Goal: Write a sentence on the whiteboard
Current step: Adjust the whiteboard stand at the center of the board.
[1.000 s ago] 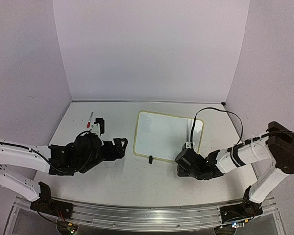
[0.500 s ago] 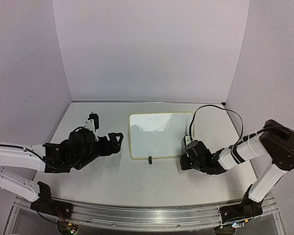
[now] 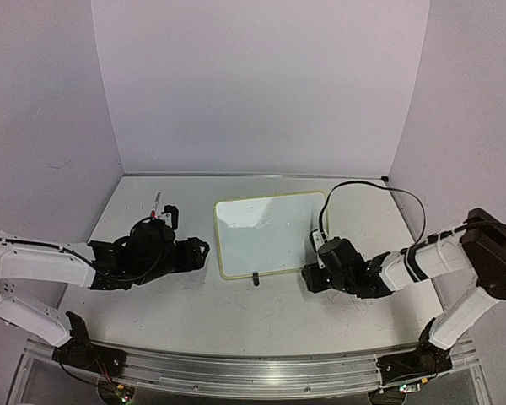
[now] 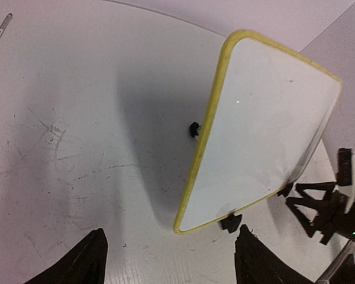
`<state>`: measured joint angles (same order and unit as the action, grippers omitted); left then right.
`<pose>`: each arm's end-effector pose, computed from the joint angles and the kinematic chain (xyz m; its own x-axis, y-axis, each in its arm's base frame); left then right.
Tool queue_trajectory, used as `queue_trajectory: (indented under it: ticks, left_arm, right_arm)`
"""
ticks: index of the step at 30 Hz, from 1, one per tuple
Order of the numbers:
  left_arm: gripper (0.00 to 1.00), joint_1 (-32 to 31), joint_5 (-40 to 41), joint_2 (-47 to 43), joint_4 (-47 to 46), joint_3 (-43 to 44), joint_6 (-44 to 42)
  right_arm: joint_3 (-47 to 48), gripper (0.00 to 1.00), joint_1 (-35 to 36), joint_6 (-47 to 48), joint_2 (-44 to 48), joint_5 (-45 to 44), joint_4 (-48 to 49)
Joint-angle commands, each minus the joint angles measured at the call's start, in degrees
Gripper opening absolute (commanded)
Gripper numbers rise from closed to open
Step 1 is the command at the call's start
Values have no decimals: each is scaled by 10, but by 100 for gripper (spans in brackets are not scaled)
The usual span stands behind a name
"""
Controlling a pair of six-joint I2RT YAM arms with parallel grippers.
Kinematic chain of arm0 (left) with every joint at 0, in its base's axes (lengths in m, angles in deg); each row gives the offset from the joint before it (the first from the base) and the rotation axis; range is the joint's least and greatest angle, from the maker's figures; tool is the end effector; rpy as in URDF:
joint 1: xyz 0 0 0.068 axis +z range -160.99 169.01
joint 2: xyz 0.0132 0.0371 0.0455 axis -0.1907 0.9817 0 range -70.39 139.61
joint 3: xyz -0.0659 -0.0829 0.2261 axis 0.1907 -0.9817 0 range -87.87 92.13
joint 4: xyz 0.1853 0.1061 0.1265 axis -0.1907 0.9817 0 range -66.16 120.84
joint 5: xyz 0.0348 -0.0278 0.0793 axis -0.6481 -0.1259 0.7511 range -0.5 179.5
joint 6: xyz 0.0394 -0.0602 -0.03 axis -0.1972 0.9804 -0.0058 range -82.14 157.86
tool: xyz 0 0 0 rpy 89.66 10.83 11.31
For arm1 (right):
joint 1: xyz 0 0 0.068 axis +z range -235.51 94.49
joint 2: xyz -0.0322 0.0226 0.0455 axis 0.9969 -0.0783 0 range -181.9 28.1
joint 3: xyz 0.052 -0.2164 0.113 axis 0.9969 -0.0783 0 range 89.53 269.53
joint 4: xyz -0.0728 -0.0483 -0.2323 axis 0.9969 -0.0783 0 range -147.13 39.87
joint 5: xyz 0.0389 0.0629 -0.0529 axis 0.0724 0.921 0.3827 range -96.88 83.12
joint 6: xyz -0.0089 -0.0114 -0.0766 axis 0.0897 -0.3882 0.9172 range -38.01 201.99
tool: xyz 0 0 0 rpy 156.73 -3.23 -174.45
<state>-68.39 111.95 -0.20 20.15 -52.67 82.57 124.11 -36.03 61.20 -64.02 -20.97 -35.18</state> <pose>0.1713 -0.2205 0.1857 -0.6230 -0.2327 -0.7468 0.2313 0.8572 -0.4601 0.2108 0.2217 0.0970 -0.6315 -0.2088 -0.7467 -0.4243 0.8991 0.1074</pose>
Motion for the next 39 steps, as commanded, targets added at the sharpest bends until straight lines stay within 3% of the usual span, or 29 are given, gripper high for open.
queue_trajectory:
  ticks: [1,4,9,16,25,29,36,39]
  left_arm:
    - [69,12,1,55,72,52,26]
    - [67,18,21,86,83,69,24]
    - [67,24,17,178,100,136,-9]
    - [70,18,4,285,116,251,-32]
    - [70,-4,-1,326,113,295,-36]
    - [70,-14,5,297,112,275,-29]
    - [72,-2,-45,231,86,209,-27]
    - [76,6,-67,228,64,203,-29]
  right_arm:
    - [24,62,13,-34,86,-7,-68]
    - [11,74,18,-48,144,0,-95]
    - [-11,86,20,-68,236,-20,-136]
    - [-22,89,19,-67,297,-45,-162]
    - [-42,90,19,-74,285,-32,-154]
    - [-24,88,19,-53,222,1,-131]
    - [28,66,14,-54,111,1,-123]
    - [31,64,9,-50,78,1,-106]
